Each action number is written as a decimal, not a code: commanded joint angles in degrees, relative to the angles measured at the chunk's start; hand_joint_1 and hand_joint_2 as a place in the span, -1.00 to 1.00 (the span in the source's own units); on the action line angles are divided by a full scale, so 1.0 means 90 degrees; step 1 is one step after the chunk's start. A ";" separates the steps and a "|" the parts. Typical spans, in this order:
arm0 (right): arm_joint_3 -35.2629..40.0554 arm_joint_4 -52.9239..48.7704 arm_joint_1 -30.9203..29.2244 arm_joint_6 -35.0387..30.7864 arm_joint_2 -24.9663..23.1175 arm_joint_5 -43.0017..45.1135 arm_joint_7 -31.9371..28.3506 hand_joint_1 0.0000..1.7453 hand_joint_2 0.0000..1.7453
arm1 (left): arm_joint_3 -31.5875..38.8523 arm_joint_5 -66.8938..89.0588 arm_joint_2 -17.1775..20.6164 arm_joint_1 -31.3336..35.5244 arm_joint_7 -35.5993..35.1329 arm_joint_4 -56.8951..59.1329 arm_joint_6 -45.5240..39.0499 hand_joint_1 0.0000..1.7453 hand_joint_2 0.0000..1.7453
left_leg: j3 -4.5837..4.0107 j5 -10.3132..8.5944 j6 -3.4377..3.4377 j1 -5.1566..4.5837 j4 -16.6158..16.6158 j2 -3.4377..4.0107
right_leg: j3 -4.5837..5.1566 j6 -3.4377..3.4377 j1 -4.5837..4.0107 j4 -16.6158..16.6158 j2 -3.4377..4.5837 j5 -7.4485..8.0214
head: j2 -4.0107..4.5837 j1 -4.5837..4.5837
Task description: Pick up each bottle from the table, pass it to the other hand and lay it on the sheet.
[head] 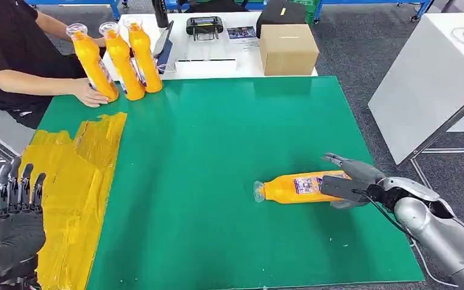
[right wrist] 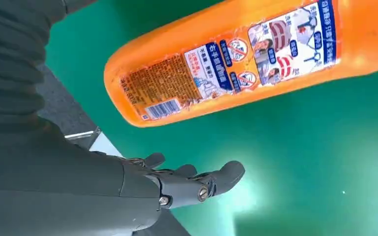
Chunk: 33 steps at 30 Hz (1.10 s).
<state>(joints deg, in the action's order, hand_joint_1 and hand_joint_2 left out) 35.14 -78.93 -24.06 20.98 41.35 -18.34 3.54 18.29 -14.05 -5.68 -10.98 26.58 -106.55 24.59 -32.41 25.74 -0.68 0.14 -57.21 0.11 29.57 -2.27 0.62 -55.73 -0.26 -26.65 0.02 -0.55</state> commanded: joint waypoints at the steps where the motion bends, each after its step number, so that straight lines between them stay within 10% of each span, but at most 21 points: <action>1: 0.0666 0.0606 -0.0488 0.0008 -0.0194 -0.0004 0.0017 -1.00 1.00 | -0.0168 -0.0044 0.0134 0.0201 -0.0062 0.0425 -0.0045 -1.00 -1.00 | 0.0013 0.0002 0.0002 0.0002 0.0007 0.0007 | -0.0012 0.0005 -0.0002 0.0009 0.0008 0.0002 | 0.0000 0.0000; 29: 0.2025 0.1729 -0.0619 0.0196 -0.0256 -0.0595 -0.0022 -1.00 1.00 | -0.0619 -0.0053 0.0180 0.0577 -0.0122 0.0850 -0.0155 -1.00 -1.00 | 0.0017 -0.0003 0.0004 0.0008 0.0010 -0.0008 | -0.0021 0.0007 -0.0008 0.0019 -0.0006 0.0005 | 0.0000 0.0000; 30: 0.2054 0.1729 -0.0596 0.0183 -0.0224 -0.0595 -0.0022 0.72 1.00 | -0.0654 -0.0044 0.0188 0.0608 -0.0121 0.0881 -0.0183 -1.00 -1.00 | 0.0014 -0.0003 0.0003 0.0004 0.0009 -0.0014 | -0.0019 0.0005 -0.0004 0.0014 -0.0013 0.0001 | 0.0000 0.0000; 33: 0.2170 0.1735 -0.0633 0.0233 -0.0179 -0.0543 -0.0029 1.00 1.00 | -0.0723 -0.0067 0.0230 0.0645 -0.0104 0.0909 -0.0272 -1.00 -1.00 | 0.0021 -0.0002 0.0003 0.0009 0.0009 -0.0014 | -0.0027 0.0006 -0.0008 0.0021 -0.0013 0.0003 | 0.0000 0.0000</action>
<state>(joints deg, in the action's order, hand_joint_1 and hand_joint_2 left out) 47.58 -67.84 -28.01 22.03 39.34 -23.56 3.52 14.75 -14.78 -4.94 -8.00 25.77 -103.47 23.32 -32.38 25.74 -0.68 0.14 -57.22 0.10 29.56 -2.27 0.62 -55.72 -0.27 -26.65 0.02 -0.55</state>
